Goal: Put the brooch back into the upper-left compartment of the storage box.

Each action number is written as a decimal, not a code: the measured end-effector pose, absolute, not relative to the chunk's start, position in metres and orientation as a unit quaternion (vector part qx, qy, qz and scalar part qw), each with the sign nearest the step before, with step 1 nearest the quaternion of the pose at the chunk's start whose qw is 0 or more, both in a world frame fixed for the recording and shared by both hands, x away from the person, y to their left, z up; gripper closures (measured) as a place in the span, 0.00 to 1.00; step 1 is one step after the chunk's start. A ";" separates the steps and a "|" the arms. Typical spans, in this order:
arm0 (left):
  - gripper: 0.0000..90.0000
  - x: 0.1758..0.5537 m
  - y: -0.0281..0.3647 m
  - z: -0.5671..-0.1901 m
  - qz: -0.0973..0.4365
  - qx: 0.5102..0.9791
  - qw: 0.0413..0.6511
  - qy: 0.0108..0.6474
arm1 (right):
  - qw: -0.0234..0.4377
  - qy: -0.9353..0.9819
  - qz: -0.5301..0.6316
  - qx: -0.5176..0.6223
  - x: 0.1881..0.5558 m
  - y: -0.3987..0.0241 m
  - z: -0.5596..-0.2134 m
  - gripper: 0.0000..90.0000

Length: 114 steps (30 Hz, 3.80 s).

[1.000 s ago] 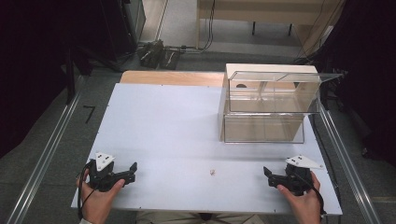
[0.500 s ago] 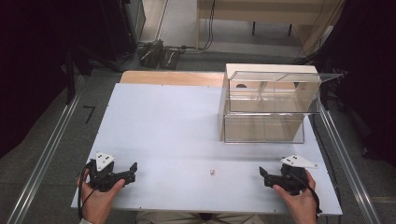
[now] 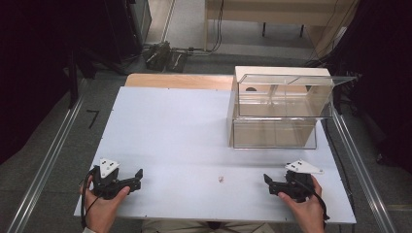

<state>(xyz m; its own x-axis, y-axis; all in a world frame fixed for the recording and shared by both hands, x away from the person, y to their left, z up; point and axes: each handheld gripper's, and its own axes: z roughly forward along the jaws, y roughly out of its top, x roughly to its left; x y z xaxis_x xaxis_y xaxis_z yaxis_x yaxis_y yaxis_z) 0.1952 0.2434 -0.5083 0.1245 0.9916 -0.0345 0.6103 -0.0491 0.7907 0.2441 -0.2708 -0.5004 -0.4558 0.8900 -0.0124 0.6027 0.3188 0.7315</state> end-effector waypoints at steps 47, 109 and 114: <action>0.01 0.195 0.244 -0.508 0.279 0.669 0.343 0.598 | 0.185 0.804 0.360 0.435 0.246 -0.228 -0.501 0.13; 0.01 0.195 0.244 -0.508 0.274 0.671 0.343 0.598 | 0.149 0.834 0.380 0.370 0.245 -0.171 -0.507 0.29; 0.01 0.196 0.244 -0.508 0.274 0.671 0.343 0.598 | 0.146 0.839 0.379 0.362 0.245 -0.166 -0.508 0.31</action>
<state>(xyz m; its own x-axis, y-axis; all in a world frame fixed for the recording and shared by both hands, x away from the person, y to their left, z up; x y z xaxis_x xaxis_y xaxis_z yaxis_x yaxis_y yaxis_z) 0.1955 0.2438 -0.5084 0.1362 0.9898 -0.0424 0.6146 -0.0508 0.7872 0.2447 -0.1662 -0.5079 -0.6949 0.7185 0.0299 0.4974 0.4501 0.7417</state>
